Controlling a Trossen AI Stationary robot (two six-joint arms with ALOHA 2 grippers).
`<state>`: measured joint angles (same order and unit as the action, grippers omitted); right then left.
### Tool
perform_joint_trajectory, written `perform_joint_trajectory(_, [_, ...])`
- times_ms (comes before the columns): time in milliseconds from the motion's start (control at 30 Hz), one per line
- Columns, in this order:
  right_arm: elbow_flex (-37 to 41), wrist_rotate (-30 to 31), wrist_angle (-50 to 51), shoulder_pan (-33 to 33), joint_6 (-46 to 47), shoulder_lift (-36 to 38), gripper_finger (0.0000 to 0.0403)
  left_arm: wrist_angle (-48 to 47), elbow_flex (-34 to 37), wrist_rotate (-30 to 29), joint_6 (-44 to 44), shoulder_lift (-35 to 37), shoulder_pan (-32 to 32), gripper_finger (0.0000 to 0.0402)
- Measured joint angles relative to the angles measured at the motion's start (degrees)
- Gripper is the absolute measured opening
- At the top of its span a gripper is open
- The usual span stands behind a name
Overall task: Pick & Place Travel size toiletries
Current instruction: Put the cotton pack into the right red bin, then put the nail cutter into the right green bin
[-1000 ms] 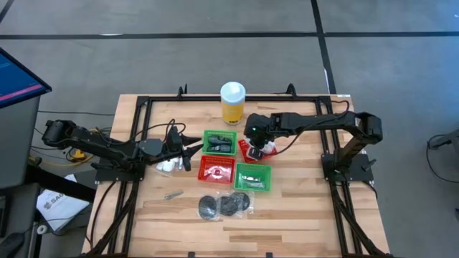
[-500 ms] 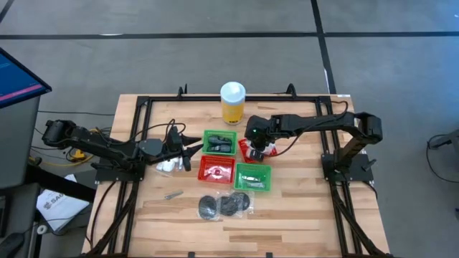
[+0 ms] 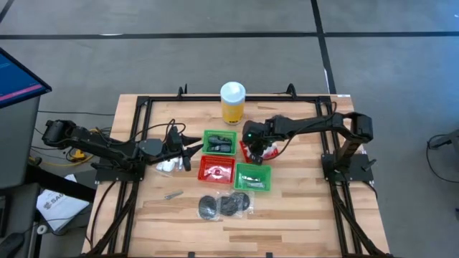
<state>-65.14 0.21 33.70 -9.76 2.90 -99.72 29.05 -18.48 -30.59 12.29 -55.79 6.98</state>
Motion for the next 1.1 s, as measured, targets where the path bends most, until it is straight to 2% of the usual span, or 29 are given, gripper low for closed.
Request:
perform_joint_trajectory(533, [0.0,1.6,-2.4,-0.1,-0.6,1.3,0.0227,-0.1,0.0,0.0,0.0,0.0,0.0,0.0127])
perform_joint_trajectory(667, [0.0,1.7,-2.1,-0.5,-1.4,2.3,0.0239,-0.1,0.0,0.0,0.0,0.0,0.0,0.0127])
perform_joint_trajectory(1100, [-4.1,3.5,-0.1,-0.6,-2.0,4.3,0.024,-0.3,0.0,0.0,0.0,0.0,0.1,0.0127])
